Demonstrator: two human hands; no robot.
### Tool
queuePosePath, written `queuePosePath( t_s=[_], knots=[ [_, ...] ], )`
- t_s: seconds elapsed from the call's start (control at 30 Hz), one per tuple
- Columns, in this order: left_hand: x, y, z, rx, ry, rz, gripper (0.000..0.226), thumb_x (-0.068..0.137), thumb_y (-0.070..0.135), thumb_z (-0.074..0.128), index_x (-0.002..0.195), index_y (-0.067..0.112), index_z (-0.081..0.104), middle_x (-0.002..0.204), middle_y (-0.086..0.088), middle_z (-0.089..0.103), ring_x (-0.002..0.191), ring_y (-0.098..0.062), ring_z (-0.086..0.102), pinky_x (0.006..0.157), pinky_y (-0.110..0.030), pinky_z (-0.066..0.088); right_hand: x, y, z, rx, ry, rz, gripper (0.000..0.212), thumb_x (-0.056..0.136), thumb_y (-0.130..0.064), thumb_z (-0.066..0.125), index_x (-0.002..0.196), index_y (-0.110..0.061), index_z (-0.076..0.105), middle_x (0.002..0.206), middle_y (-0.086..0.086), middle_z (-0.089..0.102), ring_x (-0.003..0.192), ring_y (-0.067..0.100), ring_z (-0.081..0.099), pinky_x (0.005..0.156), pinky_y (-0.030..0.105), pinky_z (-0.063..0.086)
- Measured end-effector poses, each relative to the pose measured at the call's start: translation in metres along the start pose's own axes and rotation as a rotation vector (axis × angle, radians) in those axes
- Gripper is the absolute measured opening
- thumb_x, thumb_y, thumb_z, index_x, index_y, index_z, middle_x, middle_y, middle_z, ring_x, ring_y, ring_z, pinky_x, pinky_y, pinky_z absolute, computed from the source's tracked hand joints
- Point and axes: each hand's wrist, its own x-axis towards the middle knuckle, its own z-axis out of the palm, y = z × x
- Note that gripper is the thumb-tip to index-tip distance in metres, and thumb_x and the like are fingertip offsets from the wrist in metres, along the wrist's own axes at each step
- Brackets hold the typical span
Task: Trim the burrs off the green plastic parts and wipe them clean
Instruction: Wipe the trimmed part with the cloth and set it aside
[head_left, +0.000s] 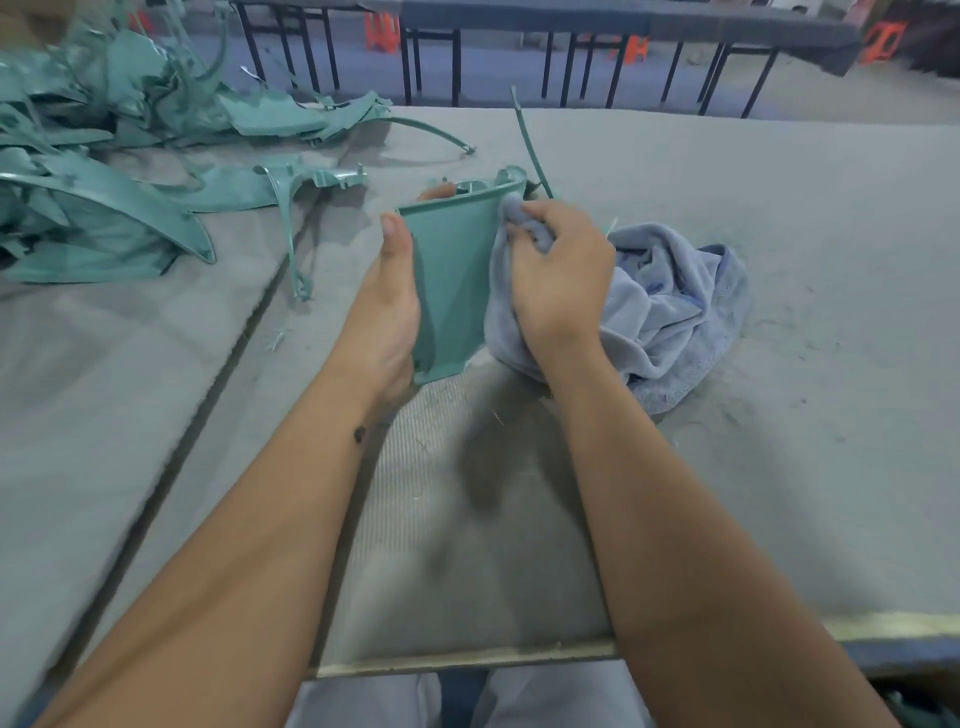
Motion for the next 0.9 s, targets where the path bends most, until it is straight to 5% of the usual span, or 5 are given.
queuePosePath(
  t_s=[0.23,0.4,0.53,0.7,0.9],
  knots=[
    [0.002,-0.006,-0.006,-0.213,0.079,-0.049,0.056,0.101,0.053,0.021,0.134,0.019,0.051,0.112,0.001,0.072,0.109,-0.013,0.066,0.087,-0.025,0.053,-0.029,-0.023,0.023,0.044,-0.175,-0.508,0.014,0.076,-0.005,0.07,0.088,-0.009,0.077,0.095,0.003,0.07,0.091,0.021,0.058,0.081,0.033,0.046],
    [0.006,-0.004,-0.006,-0.138,0.079,-0.039,0.054,0.1,0.056,0.014,0.125,0.034,0.057,0.121,-0.002,0.069,0.113,-0.024,0.065,0.093,-0.046,0.053,-0.009,-0.005,0.013,0.102,-0.124,-0.046,0.011,0.083,-0.007,0.067,0.092,-0.011,0.073,0.099,0.002,0.058,0.092,0.016,0.055,0.082,0.008,0.038],
    [0.008,-0.005,-0.012,-0.23,0.079,-0.066,0.06,0.101,0.056,0.012,0.132,0.025,0.053,0.119,-0.007,0.069,0.109,-0.026,0.066,0.087,-0.041,0.056,-0.017,-0.003,0.009,-0.008,-0.448,-0.326,0.014,0.077,0.001,0.07,0.086,-0.007,0.075,0.095,0.011,0.061,0.091,0.03,0.056,0.08,0.035,0.045],
    [0.007,-0.004,-0.017,-0.275,0.107,-0.085,0.066,0.1,0.057,0.016,0.136,0.014,0.052,0.124,-0.011,0.067,0.116,-0.026,0.063,0.094,-0.035,0.053,-0.026,-0.006,0.007,-0.16,-0.77,-0.46,0.011,0.073,-0.001,0.071,0.079,-0.009,0.077,0.086,0.008,0.063,0.086,0.027,0.057,0.076,0.045,0.046],
    [0.001,-0.005,-0.012,-0.026,0.141,-0.129,0.06,0.097,0.055,0.036,0.126,0.009,0.059,0.113,-0.013,0.071,0.101,-0.023,0.07,0.073,-0.033,0.059,-0.019,-0.01,0.012,0.159,-0.366,-0.048,0.018,0.08,0.003,0.063,0.077,-0.015,0.067,0.078,-0.009,0.056,0.075,0.004,0.05,0.07,0.014,0.038]
  ],
)
